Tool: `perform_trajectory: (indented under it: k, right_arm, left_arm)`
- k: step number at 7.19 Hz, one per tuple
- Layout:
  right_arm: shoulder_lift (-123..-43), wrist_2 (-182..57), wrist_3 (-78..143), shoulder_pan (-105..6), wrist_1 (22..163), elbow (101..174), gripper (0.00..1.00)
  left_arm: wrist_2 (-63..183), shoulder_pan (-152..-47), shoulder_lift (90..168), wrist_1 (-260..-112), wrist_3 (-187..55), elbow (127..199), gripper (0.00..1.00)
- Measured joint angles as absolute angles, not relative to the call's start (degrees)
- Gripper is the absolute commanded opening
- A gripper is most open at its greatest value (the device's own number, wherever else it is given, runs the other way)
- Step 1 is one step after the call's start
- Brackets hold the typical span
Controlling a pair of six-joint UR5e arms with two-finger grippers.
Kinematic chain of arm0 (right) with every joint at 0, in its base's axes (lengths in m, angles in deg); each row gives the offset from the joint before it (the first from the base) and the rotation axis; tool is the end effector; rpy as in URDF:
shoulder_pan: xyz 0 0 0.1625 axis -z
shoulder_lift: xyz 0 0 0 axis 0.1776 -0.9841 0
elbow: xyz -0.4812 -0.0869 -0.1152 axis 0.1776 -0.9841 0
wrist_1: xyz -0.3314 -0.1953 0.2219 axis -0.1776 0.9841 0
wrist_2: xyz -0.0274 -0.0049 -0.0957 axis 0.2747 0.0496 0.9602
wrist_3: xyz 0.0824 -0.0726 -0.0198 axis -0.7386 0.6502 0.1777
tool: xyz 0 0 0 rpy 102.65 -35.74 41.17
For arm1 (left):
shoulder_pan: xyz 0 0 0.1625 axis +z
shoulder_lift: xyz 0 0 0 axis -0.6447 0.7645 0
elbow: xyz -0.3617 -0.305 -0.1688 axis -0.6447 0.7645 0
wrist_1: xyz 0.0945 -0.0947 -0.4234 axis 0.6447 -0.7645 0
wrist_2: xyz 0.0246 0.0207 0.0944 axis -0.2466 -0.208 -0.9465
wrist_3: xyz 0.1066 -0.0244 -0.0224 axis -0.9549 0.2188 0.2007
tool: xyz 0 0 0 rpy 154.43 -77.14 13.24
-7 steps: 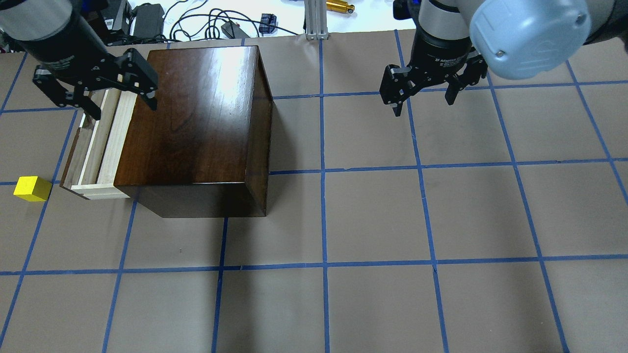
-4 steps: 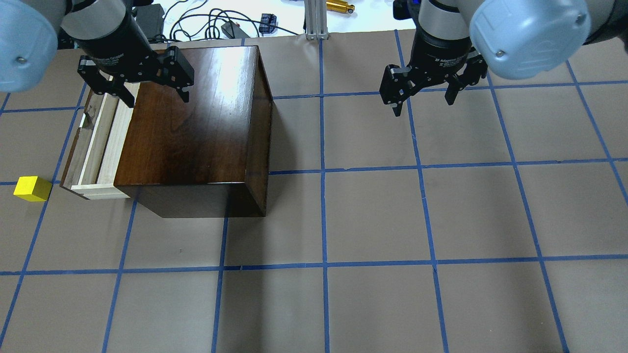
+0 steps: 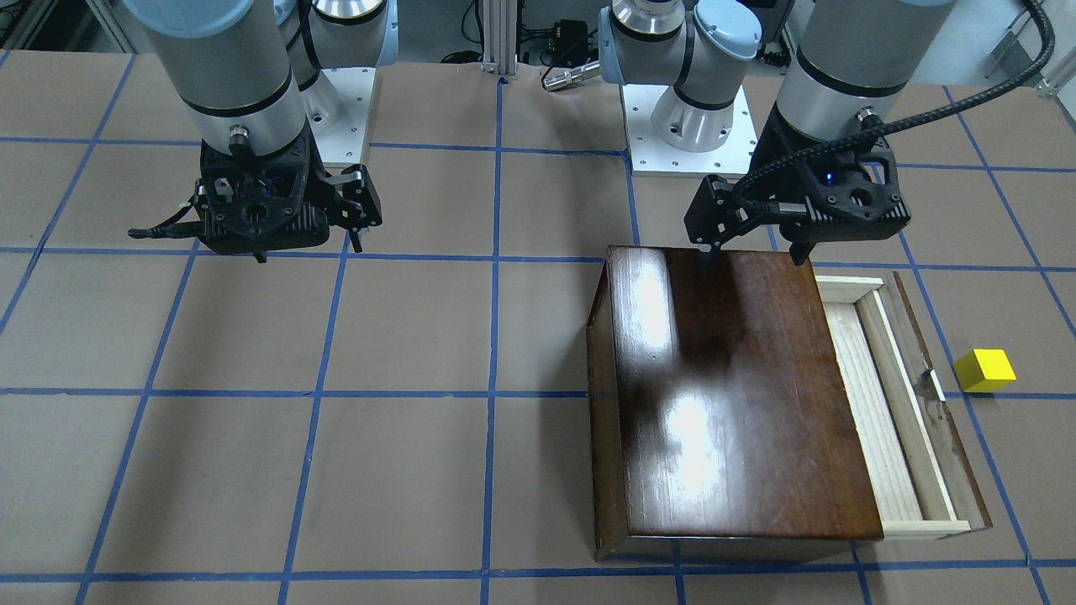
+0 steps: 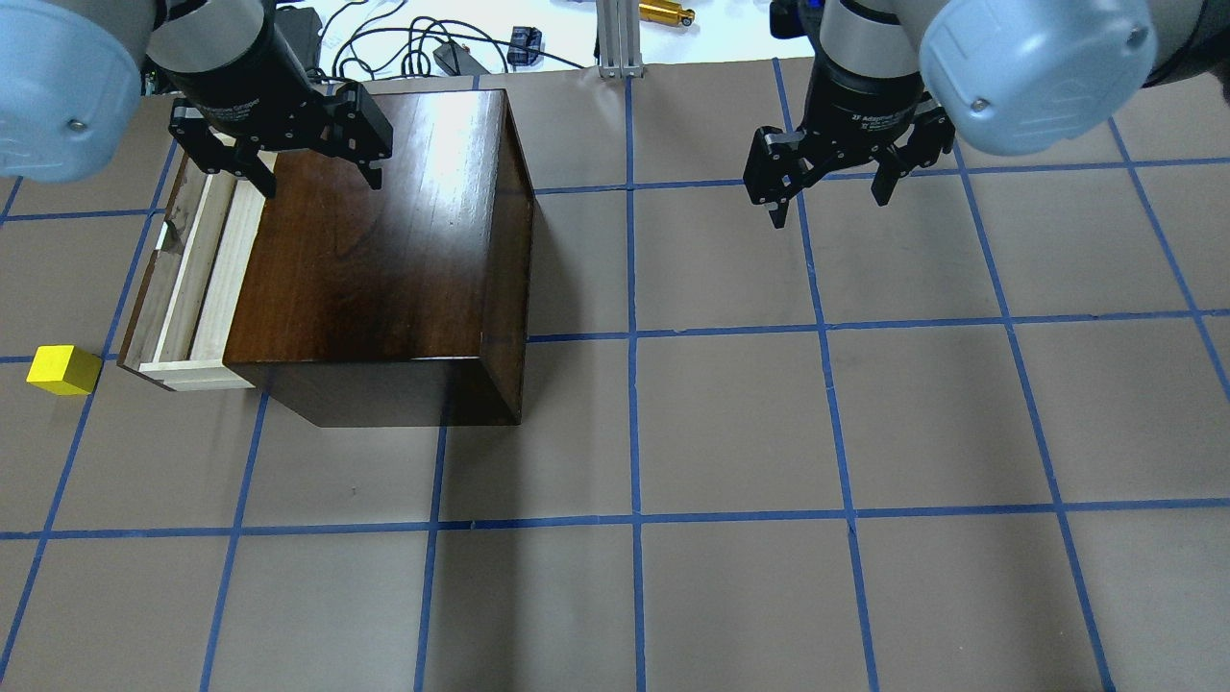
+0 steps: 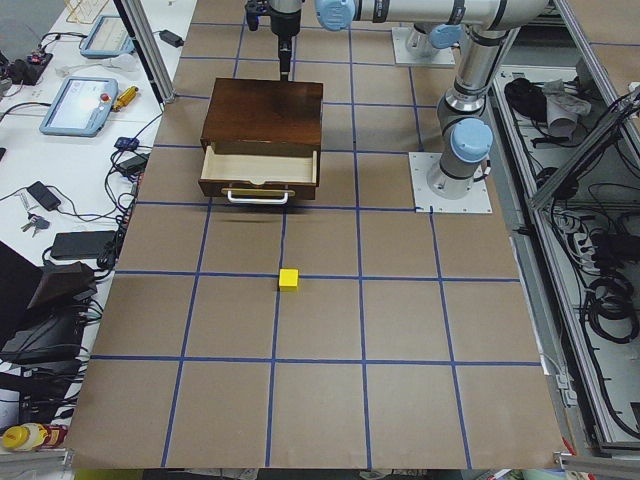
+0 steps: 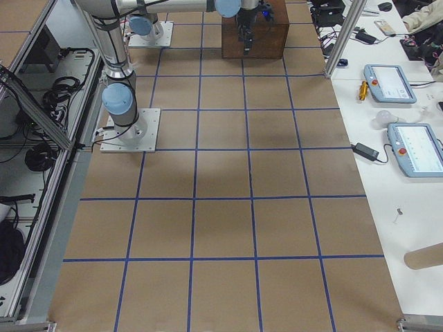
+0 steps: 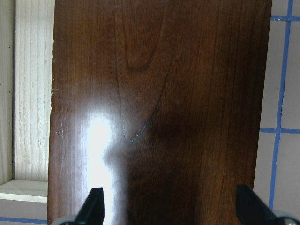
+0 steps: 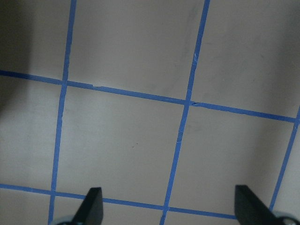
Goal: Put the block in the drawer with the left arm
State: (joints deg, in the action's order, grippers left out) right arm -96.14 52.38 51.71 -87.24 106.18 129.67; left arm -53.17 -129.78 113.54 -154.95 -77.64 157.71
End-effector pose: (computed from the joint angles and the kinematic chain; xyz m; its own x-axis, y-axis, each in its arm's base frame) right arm 0.2043 -0.5612 0.5332 -0.9838 -0.1765 0.0326 -0.1759 0.9842 0.0215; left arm -0.1265 -0.5676 0.5631 -0.9978 -0.0618 -0.0240 -0.0594 0.9943 -0.0883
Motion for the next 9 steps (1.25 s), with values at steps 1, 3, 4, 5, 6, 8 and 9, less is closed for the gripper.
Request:
perform_trajectory:
  k: [1, 3, 4, 5, 6, 8, 9]
  right_arm:
    - [-96.1, 52.4, 51.7, -87.2, 106.2, 129.7, 1.00]
    - [-96.1, 52.4, 51.7, -87.2, 106.2, 129.7, 1.00]
    - [-96.1, 52.4, 51.7, -87.2, 106.2, 129.7, 1.00]
    - [-96.1, 52.4, 51.7, -87.2, 106.2, 129.7, 1.00]
    - [-96.1, 52.4, 51.7, -87.2, 106.2, 129.7, 1.00]
    - [-96.1, 52.4, 51.7, -87.2, 106.2, 129.7, 1.00]
    - [-96.1, 52.4, 51.7, -87.2, 106.2, 129.7, 1.00]
  left_arm:
    - [-53.1, -129.8, 113.4, -155.0, -77.6, 157.7, 1.00]
    - [-53.1, -128.6, 113.1, -155.3, -80.1, 157.5, 1.00]
    - [-53.0, -126.6, 112.7, -155.6, -83.3, 157.5, 1.00]
    - [-52.9, -123.6, 112.1, -156.5, -87.9, 157.5, 1.00]
    - [-52.8, -119.9, 111.6, -157.7, -93.6, 157.4, 1.00]
    - [-52.9, -112.4, 111.1, -159.7, -105.5, 157.3, 1.00]
    - [-53.0, -109.3, 111.0, -160.5, -111.3, 157.3, 1.00]
